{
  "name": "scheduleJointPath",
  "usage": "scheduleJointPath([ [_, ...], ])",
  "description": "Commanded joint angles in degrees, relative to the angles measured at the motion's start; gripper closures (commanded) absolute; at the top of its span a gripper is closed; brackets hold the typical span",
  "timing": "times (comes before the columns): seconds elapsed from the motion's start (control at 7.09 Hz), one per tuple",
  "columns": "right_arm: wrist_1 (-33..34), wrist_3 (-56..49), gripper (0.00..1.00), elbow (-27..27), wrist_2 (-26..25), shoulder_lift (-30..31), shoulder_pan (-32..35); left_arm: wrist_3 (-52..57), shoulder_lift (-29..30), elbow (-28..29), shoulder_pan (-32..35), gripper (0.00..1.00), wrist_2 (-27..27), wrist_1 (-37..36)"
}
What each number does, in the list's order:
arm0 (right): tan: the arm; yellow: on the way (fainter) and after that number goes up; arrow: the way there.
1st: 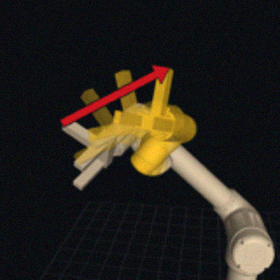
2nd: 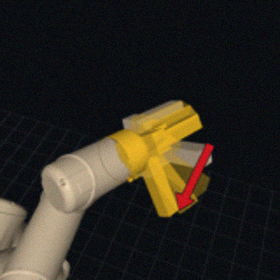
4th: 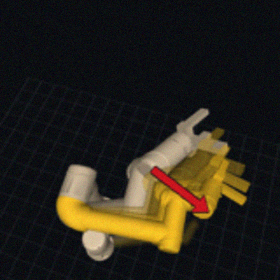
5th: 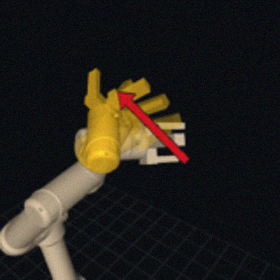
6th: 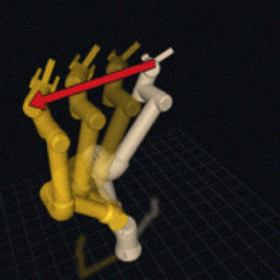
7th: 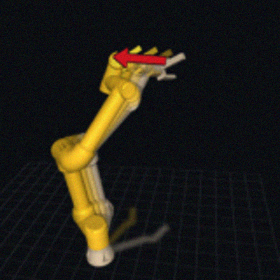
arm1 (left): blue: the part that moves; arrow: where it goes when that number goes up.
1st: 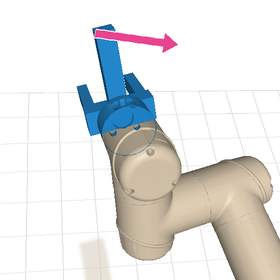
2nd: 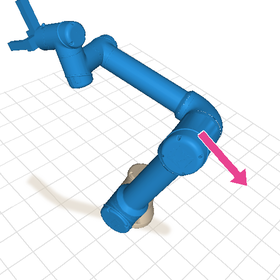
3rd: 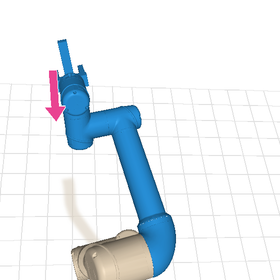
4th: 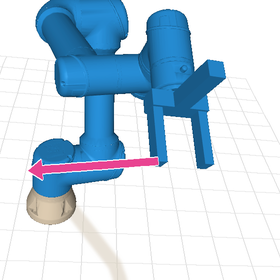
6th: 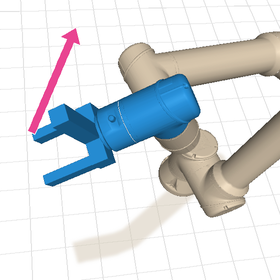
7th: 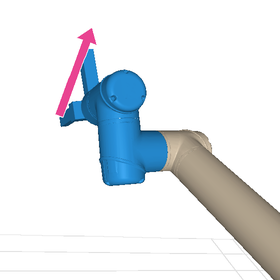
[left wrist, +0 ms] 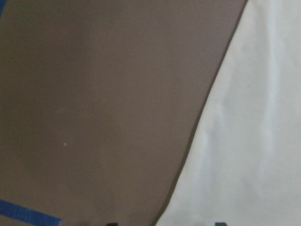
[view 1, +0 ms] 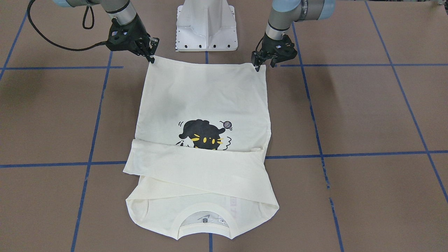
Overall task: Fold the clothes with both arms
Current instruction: 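Grasp both hem corners with the left and right grippers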
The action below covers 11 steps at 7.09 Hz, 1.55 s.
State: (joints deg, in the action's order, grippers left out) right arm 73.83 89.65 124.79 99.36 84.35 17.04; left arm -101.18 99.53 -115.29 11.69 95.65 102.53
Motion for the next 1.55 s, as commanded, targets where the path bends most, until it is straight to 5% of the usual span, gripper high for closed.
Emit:
scheduleJointPath([
  [0.0,0.0,0.0,1.0,-0.1,0.2,-0.1,0.2,-0.1,0.0,0.2,-0.5,0.3,0.0,-0.4],
  [0.28,0.0,0.0,1.0,-0.1,0.3,0.0,0.3,-0.1,0.1,0.6,-0.6,0.41,0.0,-0.4],
  [0.85,0.0,-0.1,1.0,-0.1,0.8,0.2,0.9,-0.2,0.3,0.6,-0.8,0.83,0.0,-0.4],
  [1.41,0.0,-0.1,1.0,-0.2,1.6,0.4,1.5,-0.2,0.2,0.2,-0.7,0.95,0.0,-0.4],
])
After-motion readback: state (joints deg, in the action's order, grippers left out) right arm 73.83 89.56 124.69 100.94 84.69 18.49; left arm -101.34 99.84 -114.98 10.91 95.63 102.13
